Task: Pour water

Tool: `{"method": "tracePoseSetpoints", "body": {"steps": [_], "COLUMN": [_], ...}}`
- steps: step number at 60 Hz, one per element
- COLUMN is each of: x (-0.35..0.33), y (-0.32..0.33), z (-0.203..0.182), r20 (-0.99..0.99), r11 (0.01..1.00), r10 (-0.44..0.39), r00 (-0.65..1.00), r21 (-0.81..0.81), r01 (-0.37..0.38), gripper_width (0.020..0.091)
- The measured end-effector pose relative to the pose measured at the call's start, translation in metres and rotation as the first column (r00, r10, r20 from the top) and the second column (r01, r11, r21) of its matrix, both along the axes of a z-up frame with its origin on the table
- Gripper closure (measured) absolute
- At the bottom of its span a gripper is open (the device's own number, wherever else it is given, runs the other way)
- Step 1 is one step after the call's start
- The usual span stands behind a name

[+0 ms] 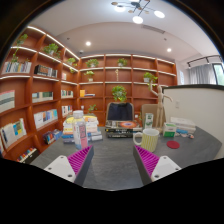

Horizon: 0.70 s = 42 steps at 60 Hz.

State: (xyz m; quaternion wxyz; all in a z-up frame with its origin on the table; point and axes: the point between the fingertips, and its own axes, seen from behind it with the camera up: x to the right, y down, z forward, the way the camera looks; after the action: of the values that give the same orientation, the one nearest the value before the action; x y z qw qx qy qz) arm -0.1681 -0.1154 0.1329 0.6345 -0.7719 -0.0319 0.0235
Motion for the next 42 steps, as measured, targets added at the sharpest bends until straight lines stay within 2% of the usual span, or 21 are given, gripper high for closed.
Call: {"method": "tracePoseSetpoints", "body": {"steps": [6, 7, 13, 16, 21, 27, 36, 42], "x": [-0.020, -0.012, -0.060, -0.105, -0.130, -0.146, -0.146, -0.153], "y": [0.006, 0.007, 0.035, 0.053, 0.073, 0.095, 0.128, 0.145], "z": [0.001, 0.011, -0.003, -0.017, -0.021, -0.025, -0.024, -0.030], "r20": [-0.071, -0.081, -0.124, -0.127, -0.112, -0.116, -0.118, -0.106], "r11": [0.999, 0.999, 0.999, 0.999, 0.998, 0.998, 0.998, 0.998], "r10": [-0.021, -0.017, 0.011, 0.020, 0.044, 0.056, 0.019, 0.032], "r00": [0.997, 0.997, 0.992, 0.992, 0.993, 0.992, 0.993, 0.994], "r21": [0.027, 0.032, 0.047, 0.053, 0.050, 0.047, 0.069, 0.055], "r01": [0.023, 0.020, -0.006, -0.013, -0.038, -0.051, -0.011, -0.026], "gripper_width": [0.0255, 0.0255, 0.0255, 0.0255, 0.0254, 0.0254, 0.0258, 0.0274]}}
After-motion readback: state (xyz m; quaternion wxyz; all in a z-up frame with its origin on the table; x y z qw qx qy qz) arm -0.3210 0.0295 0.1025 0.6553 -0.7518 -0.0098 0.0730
